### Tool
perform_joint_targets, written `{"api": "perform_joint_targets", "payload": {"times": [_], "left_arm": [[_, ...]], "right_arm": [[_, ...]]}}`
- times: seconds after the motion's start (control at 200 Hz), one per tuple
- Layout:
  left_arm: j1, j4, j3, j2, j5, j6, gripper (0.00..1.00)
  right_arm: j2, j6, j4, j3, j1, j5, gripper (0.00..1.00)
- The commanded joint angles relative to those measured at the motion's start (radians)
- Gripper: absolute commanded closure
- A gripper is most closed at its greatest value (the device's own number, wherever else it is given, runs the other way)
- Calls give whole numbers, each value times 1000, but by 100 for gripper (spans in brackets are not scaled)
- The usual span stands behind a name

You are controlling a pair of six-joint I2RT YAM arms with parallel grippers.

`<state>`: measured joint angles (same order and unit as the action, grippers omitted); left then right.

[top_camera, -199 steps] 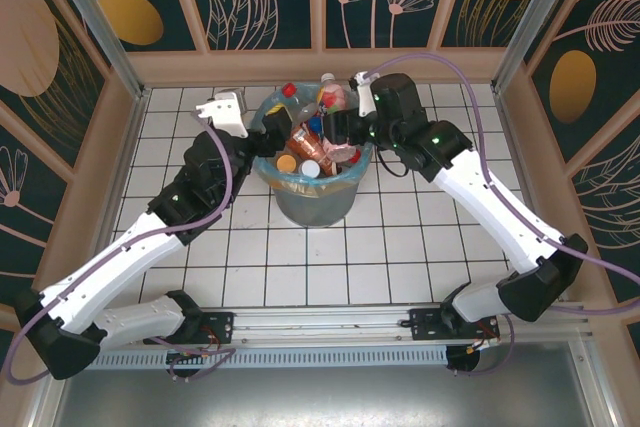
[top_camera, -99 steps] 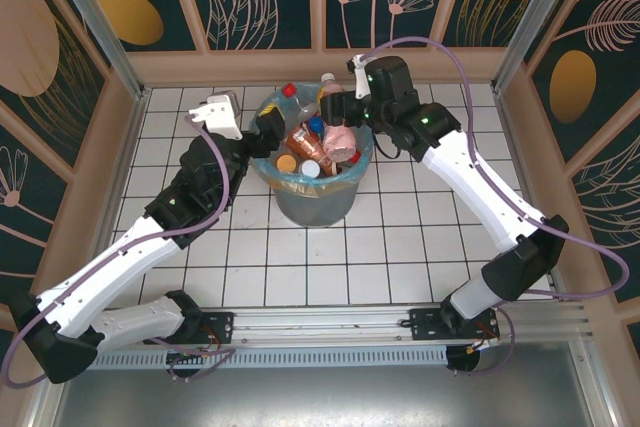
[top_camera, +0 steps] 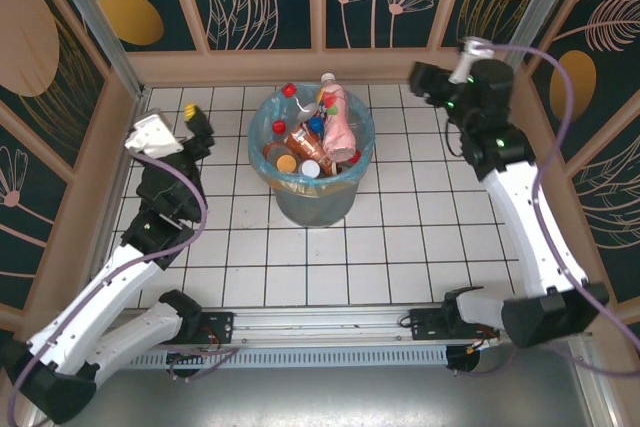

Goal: Put the plastic bottles in the bin

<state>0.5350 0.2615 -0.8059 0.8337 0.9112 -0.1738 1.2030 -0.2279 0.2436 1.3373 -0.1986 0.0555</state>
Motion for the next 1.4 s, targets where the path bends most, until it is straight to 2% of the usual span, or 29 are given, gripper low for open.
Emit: {"api": "perform_joint_targets", "payload": {"times": [0.0, 0.16, 0.345, 0.45, 0.585, 0.636, 0.746, 0.861, 0.926, 1.101, 1.246, 1.396], "left_arm": [[-91, 56, 110, -8, 38, -22, 13], [-195, 147, 309, -4, 19, -57, 13], [-284, 350, 537, 66, -89, -65, 13], [-343, 518, 617, 180, -170, -28, 10], [-437, 706, 666, 316, -358, 3, 7], [-454, 722, 658, 332, -429, 27, 6], [-491, 896, 698, 377, -579, 99, 4], [-509, 966, 710, 403, -637, 103, 2], [-513, 1020, 724, 419, -668, 110, 2], [-514, 1090, 736, 448, -714, 102, 2], [-514, 1188, 713, 584, -789, 112, 2], [-514, 1136, 625, 697, -713, 85, 1]], "right_arm": [[-70, 7, -219, -229, 97, 150, 17], [-141, 143, -567, -620, 181, 261, 15], [-123, 204, -911, -937, 191, 176, 13], [-58, 244, -1149, -1062, 198, 90, 13], [66, 187, -1449, -1178, 232, -22, 13], [113, 191, -1507, -1198, 240, -36, 13], [236, 194, -1724, -1259, 251, -101, 13], [396, 167, -1964, -1300, 291, -153, 13], [367, 143, -1884, -1286, 312, -159, 12], [366, 116, -1829, -1255, 320, -130, 10], [360, 126, -1794, -1240, 299, -80, 8], [355, 138, -1754, -1223, 274, -20, 1]]}}
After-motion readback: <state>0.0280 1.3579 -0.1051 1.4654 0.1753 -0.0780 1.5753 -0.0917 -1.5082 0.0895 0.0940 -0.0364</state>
